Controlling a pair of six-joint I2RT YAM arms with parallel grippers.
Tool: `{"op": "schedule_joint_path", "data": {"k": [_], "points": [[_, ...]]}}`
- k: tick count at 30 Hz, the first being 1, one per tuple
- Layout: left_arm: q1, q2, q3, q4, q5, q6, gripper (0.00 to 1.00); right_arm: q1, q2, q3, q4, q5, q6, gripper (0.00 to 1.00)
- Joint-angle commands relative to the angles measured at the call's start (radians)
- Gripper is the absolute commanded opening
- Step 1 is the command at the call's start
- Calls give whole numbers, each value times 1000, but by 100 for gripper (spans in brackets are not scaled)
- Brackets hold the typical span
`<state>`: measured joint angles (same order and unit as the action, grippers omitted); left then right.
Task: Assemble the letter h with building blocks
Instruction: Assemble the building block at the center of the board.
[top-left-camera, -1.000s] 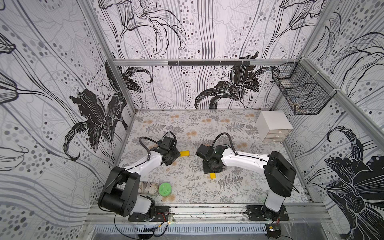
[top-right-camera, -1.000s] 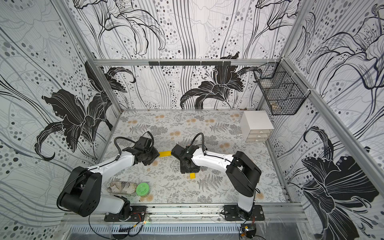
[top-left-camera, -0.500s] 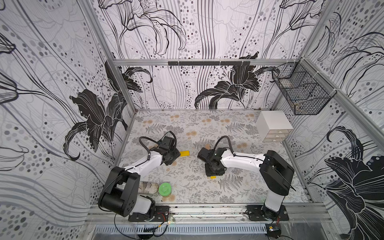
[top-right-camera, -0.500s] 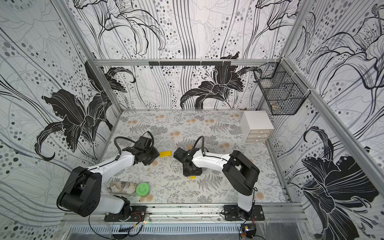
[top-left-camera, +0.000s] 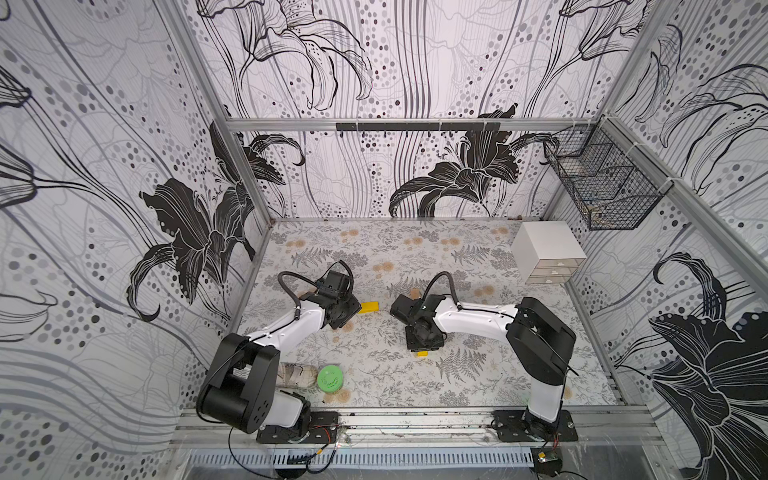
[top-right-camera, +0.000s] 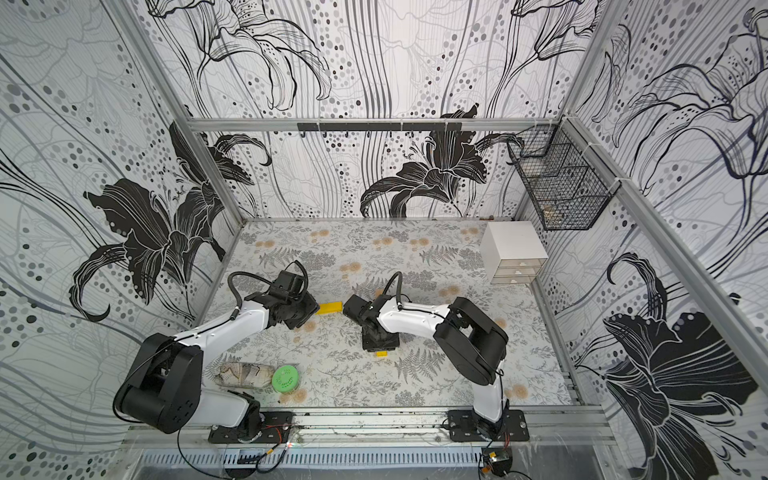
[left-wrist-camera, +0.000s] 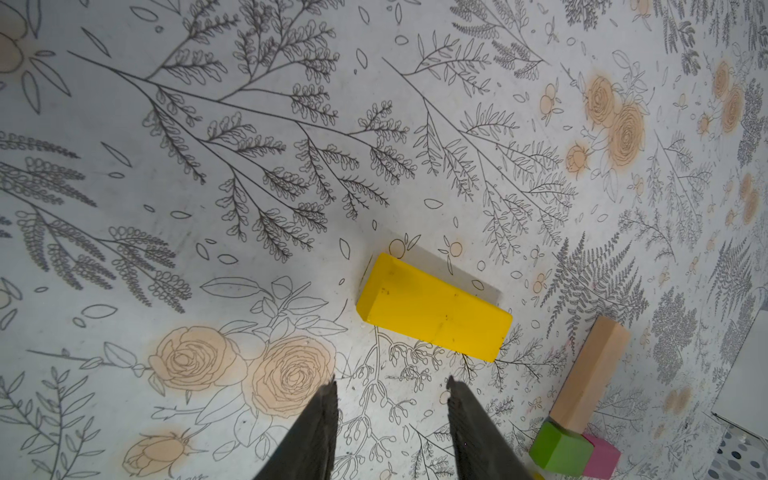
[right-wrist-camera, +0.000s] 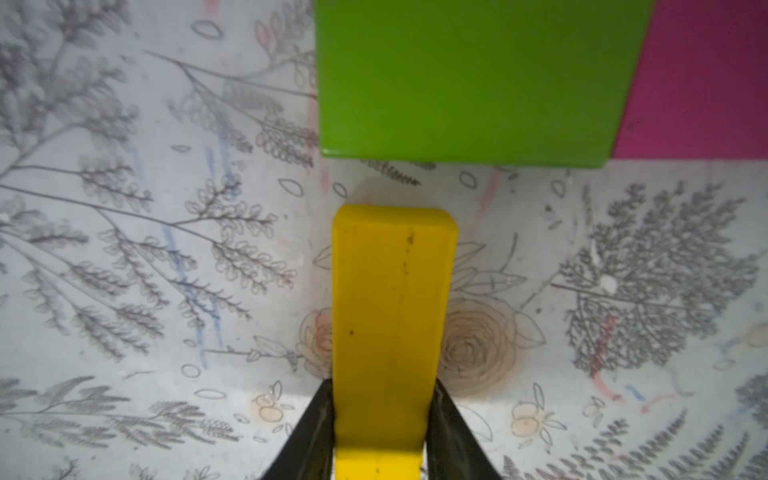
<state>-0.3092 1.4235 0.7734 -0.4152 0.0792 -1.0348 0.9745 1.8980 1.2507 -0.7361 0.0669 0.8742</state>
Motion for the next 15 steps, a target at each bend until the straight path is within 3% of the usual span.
{"op": "schedule_joint_path", "data": {"k": [1,15], "points": [[-4,-15,21,-5,-12,19,46,-2,34,38,-32,-6,11,36],[-4,-17,23,-6,-16,22,46,-7,28,40,-65,2,28,33]]}}
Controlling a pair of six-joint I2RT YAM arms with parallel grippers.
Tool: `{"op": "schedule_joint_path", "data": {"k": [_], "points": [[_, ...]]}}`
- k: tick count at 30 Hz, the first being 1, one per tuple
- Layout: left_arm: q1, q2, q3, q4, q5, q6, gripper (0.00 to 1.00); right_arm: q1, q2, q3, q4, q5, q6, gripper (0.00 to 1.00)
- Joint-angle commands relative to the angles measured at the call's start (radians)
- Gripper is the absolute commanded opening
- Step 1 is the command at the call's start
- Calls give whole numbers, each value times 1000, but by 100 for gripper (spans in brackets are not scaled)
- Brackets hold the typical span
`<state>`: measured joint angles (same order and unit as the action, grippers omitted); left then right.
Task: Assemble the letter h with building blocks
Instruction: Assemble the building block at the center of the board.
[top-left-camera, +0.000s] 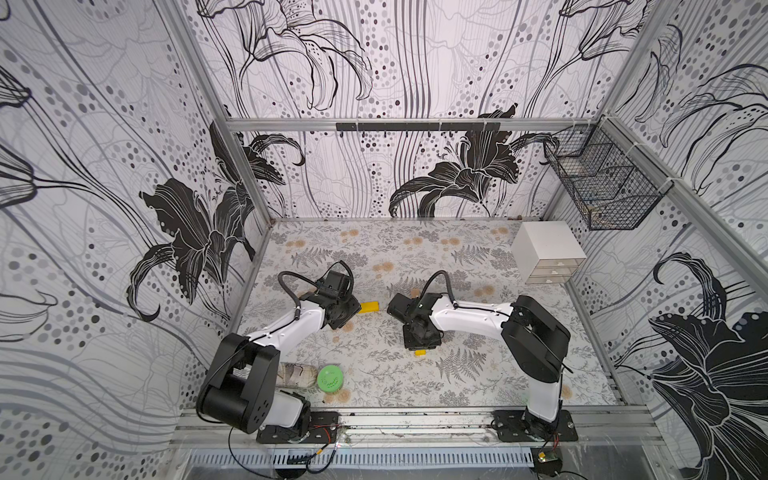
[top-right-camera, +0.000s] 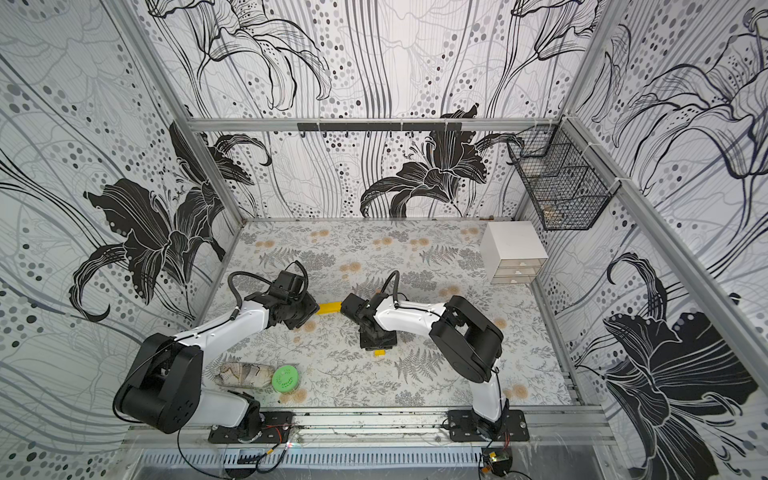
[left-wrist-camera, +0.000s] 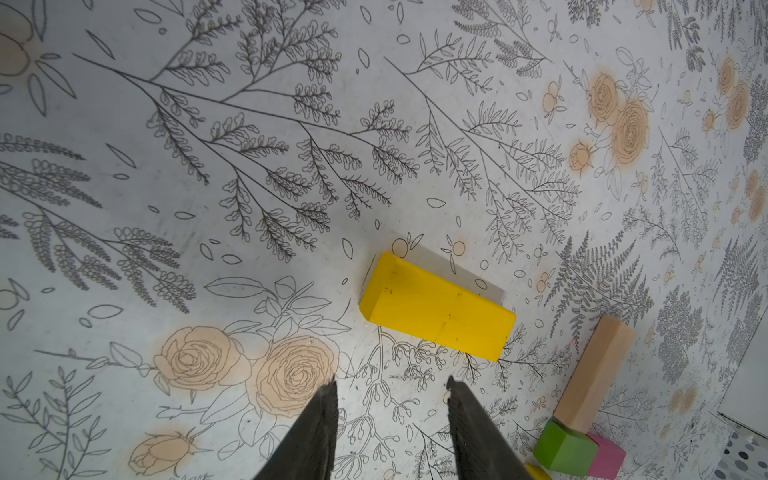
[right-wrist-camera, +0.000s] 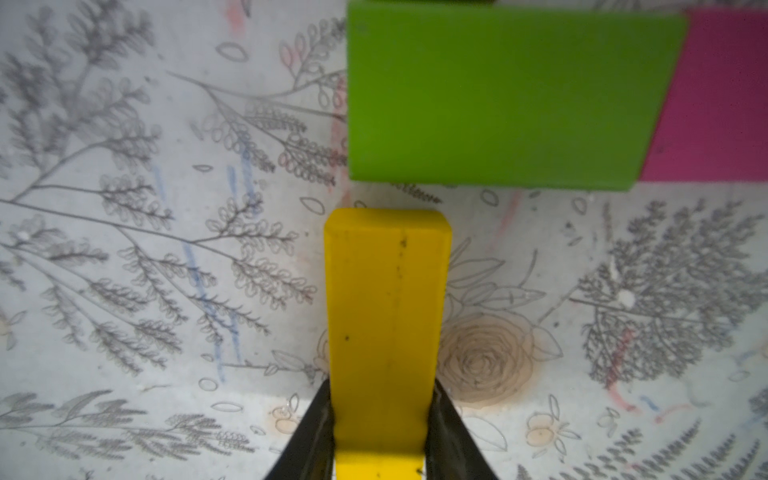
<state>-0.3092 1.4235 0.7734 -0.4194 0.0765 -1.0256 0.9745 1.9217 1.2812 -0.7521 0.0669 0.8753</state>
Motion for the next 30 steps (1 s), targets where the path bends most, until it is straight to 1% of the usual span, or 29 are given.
{"op": "schedule_joint_path", "data": {"k": [1,9,30], "points": [[-4,-17,21,-2,-13,13,46,-7,3,9,-52,2,29,33],[-4,-14,19,3,-12,14,46,-7,-15,-4,-58,13,47,31],[-4,-14,14,5,-14,15,46,-26,24,23,-53,3,7,30]]}}
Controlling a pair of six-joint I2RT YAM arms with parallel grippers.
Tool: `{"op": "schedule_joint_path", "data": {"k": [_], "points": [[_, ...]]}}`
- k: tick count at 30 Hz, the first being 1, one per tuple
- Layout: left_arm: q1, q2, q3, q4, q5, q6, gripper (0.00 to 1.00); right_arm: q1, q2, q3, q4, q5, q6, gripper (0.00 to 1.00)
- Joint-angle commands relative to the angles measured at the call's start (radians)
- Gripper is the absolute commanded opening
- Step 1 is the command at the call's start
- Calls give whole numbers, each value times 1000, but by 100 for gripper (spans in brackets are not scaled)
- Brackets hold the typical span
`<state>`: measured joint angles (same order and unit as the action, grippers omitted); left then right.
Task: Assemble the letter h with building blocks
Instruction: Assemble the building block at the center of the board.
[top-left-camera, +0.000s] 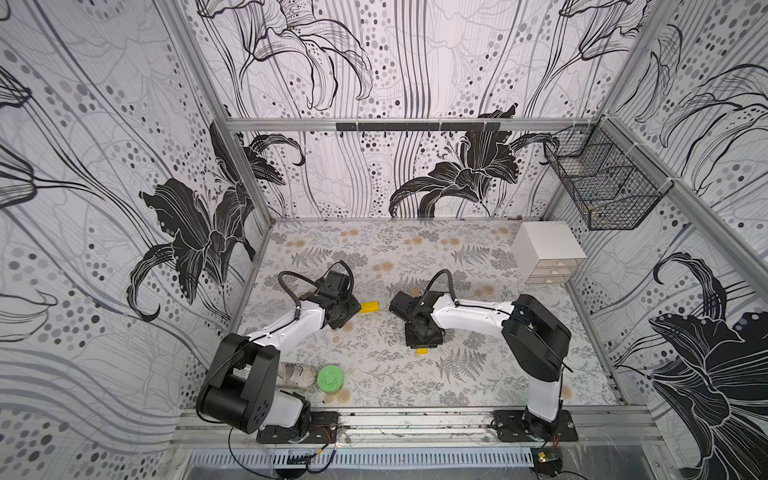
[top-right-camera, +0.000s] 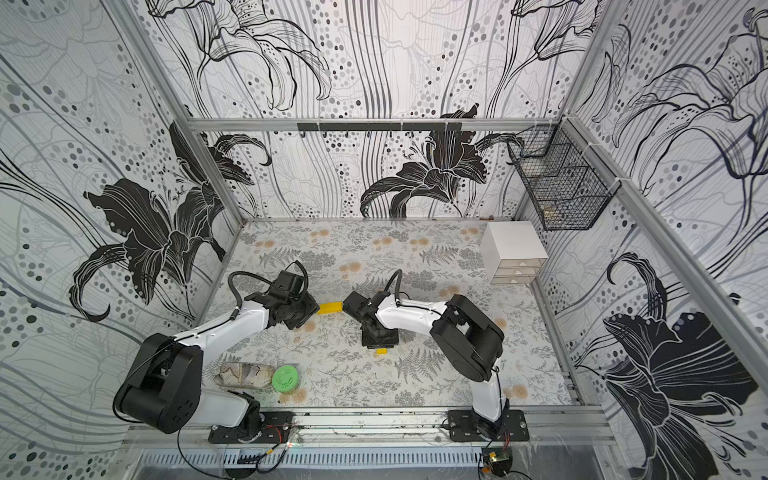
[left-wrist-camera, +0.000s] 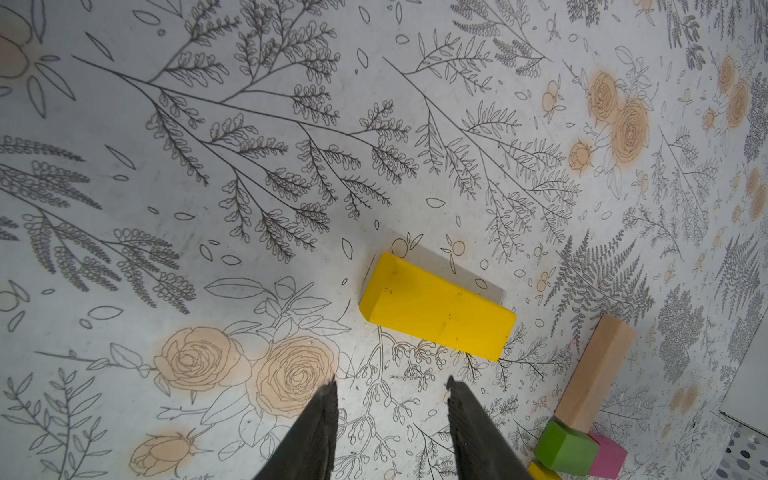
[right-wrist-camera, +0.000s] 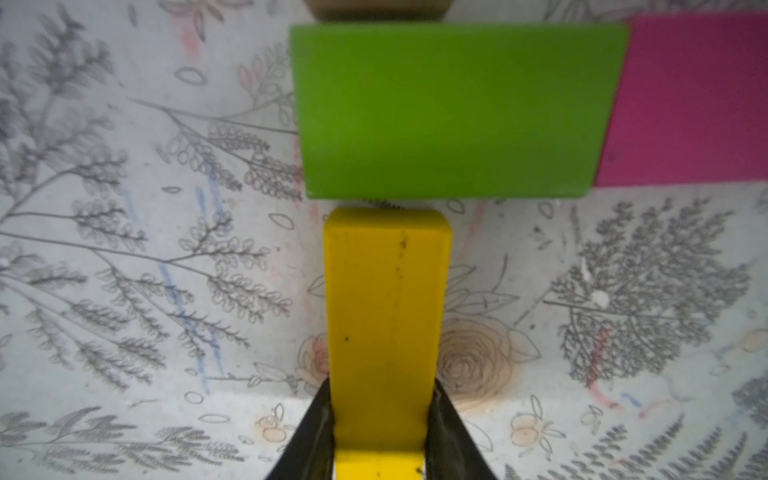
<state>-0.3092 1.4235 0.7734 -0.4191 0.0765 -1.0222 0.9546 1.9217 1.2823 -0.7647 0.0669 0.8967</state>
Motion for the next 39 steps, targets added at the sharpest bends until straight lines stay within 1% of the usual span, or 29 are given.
{"op": "schedule_joint_path", "data": {"k": [1,15,17,20,22,36,38,39], "points": [[-5,-15,15,3,-14,11,46,-5,26,25,-43,5,-16,30],[-4,-12,12,8,-12,10,46,-7,36,43,-50,2,-27,31],[-4,-12,12,5,-12,11,46,-7,34,42,-54,4,-23,34],[-4,-12,12,5,-12,10,46,-7,31,37,-54,5,-21,43],[-5,-12,13,5,-12,9,46,-7,30,35,-52,3,-19,47],[-5,-9,20,2,-12,11,46,-7,23,35,-56,8,-17,46],[-4,-9,21,1,-12,12,46,-7,17,37,-56,8,-19,47],[-4,-9,23,-1,-11,12,46,-7,12,38,-57,10,-24,50]]}}
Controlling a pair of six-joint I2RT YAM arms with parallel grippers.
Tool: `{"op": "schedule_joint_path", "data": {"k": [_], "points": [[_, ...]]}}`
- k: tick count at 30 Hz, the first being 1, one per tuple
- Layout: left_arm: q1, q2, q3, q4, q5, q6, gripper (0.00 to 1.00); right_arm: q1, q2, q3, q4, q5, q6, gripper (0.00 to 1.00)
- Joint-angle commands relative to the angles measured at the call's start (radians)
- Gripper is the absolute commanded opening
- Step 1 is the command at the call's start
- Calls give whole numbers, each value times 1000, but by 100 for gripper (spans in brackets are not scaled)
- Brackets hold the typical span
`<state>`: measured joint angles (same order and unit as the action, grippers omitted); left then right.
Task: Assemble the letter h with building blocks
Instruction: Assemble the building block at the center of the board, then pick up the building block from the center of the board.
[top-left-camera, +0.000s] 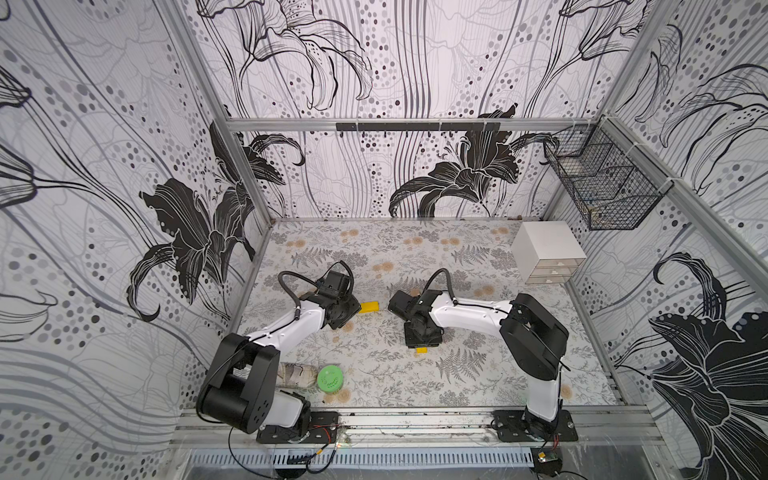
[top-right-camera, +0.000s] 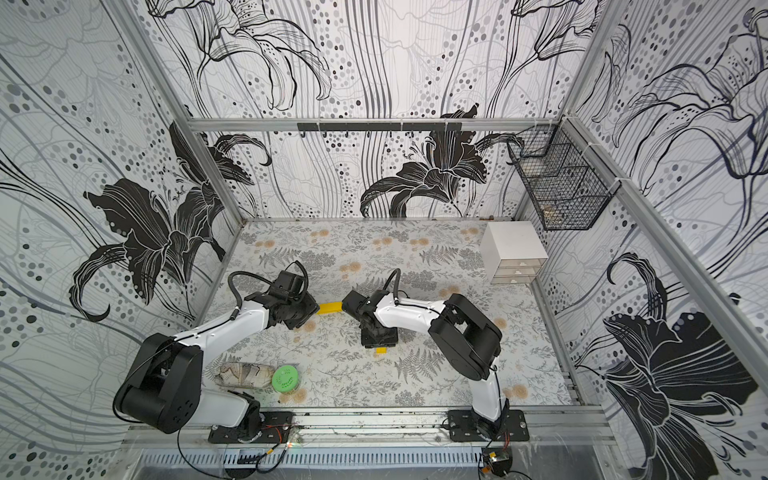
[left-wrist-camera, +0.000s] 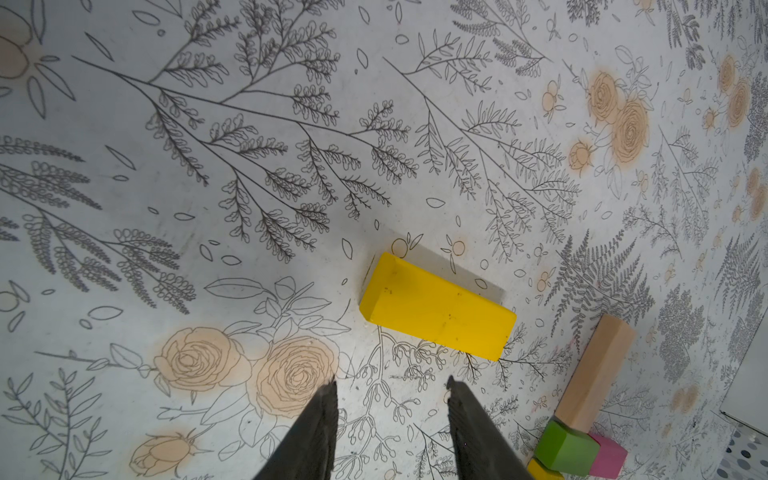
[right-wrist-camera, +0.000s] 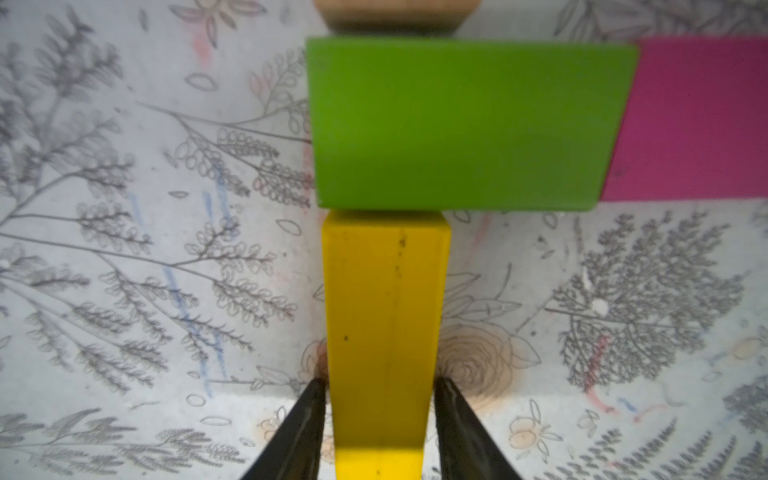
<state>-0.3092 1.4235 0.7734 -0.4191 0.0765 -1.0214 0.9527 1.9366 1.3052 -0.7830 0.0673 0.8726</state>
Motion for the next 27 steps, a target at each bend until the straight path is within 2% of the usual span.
{"op": "schedule_joint_path", "data": {"k": [1,5,8,12,15,21,27], "points": [[-5,-9,24,0,-12,12,46,-5,-12,15,-42,14,-2,53],[-4,-9,34,-10,-17,15,47,-6,-98,7,-68,41,-16,70],[-5,-9,42,-16,-22,17,48,-5,-207,-6,-65,37,-59,75],[-4,-9,55,-31,-38,11,48,-5,-356,12,-38,2,-243,79],[-4,-35,54,-50,-78,-12,49,-6,-415,53,-27,-21,-398,84],[-3,-127,-1,-109,-211,-113,51,-7,-275,200,16,-133,-621,84],[25,-256,-86,-165,-274,-184,51,-7,43,453,-7,-158,-784,81]]}}
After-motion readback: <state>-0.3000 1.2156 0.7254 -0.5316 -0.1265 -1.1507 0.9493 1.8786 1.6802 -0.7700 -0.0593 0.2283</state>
